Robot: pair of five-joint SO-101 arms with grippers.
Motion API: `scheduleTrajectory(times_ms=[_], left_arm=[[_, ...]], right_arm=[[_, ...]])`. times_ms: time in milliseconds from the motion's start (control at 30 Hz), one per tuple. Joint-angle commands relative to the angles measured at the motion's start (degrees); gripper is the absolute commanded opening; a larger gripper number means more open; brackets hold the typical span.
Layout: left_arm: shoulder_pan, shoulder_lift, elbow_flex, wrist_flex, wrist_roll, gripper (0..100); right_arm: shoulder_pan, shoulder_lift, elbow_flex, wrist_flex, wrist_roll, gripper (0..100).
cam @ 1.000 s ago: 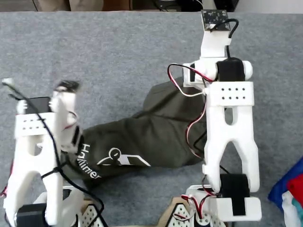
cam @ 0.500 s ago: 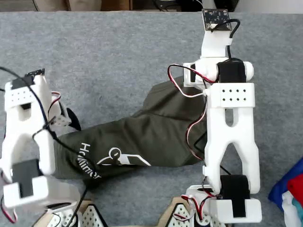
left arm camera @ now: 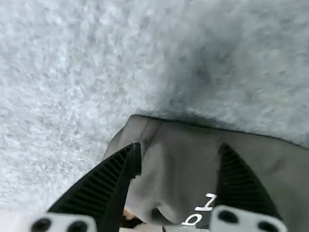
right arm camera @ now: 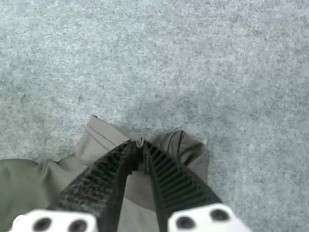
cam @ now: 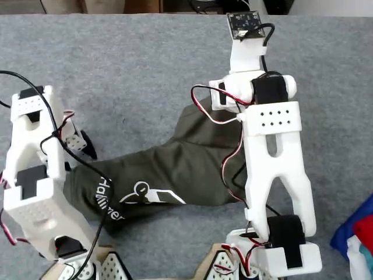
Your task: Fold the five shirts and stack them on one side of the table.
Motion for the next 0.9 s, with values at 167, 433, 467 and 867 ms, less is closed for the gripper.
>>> scheduleTrajectory(times_ms=[167,433,467,867], left_arm=[[-0.09,4.7,-2.11,2.02,0.18,8],[-0.09,9.19,-3.96,0.7,0.26,2],[-0.09,9.19,-4.75,0.53,0.26,2],[3.43,8.66,-46.33,11.16,5.63,2]], right_arm=[[-0.66,-2.33,-2.59,-0.44,0.35,0.4],[-0.57,-2.33,-2.59,-0.44,0.35,0.4],[-0.57,-2.33,-2.59,-0.44,0.35,0.4],[-0.92,-2.42,-10.24,-3.16,0.35,0.4]])
